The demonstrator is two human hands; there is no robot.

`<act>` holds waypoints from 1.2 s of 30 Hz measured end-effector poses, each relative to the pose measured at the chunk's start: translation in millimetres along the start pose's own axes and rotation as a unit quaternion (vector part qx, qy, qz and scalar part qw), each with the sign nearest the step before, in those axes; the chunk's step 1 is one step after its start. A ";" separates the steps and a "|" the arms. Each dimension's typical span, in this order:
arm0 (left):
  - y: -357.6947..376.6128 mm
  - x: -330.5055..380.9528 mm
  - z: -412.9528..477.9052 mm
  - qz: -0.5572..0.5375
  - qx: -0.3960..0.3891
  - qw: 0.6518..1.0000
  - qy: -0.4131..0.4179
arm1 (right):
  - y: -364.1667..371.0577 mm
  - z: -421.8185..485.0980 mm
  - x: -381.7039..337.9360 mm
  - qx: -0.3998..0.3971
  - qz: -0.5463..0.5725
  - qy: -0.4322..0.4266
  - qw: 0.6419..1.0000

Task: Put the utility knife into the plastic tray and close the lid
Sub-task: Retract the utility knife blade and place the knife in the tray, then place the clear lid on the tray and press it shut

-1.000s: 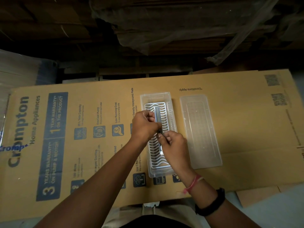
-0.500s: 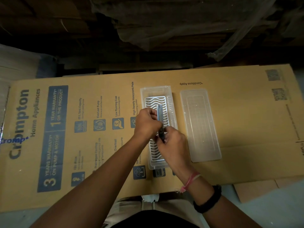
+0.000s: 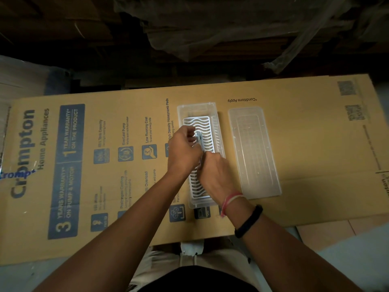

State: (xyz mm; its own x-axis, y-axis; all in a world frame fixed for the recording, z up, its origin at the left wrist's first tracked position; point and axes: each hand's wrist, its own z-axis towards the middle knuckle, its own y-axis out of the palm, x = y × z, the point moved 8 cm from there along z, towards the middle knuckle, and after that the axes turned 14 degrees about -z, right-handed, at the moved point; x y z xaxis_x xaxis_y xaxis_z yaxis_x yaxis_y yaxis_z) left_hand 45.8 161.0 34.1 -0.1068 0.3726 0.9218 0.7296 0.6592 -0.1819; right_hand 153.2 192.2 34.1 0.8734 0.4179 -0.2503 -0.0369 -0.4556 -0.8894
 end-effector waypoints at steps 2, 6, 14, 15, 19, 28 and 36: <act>-4.0 -2.1 0.4 0.003 0.006 1.000 0.007 | 2.9 0.1 -1.0 -0.001 0.014 0.001 1.000; -6.8 -7.4 0.6 0.003 0.010 1.000 0.010 | 5.0 -1.2 -3.0 -0.002 -0.002 -0.005 1.000; -6.7 -8.2 2.4 -0.003 0.011 1.000 0.019 | 0.5 -2.5 -7.3 -0.004 -0.018 -0.016 1.000; -6.7 -8.6 2.6 -0.007 0.010 1.000 0.018 | -4.7 -3.1 -7.0 0.004 -0.027 -0.018 0.999; -12.1 -6.8 3.3 -0.008 0.011 0.999 0.031 | -41.4 1.8 30.0 0.100 0.020 0.041 0.994; -23.4 -8.6 -1.1 0.039 0.027 0.996 0.070 | 0.6 24.3 146.1 0.031 -0.049 0.174 0.983; -22.3 -9.7 -4.6 0.069 0.018 0.994 0.077 | 29.5 19.5 161.5 -0.009 -0.055 0.223 0.973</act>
State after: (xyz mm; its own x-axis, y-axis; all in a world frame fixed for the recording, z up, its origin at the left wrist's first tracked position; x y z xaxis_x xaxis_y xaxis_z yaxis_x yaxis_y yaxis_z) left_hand 33.6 139.7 30.8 0.0999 0.3587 0.9281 0.7057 0.6320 -0.3202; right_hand 283.7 261.6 -40.0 0.9956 0.0842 0.0407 0.0739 -0.4424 -0.8938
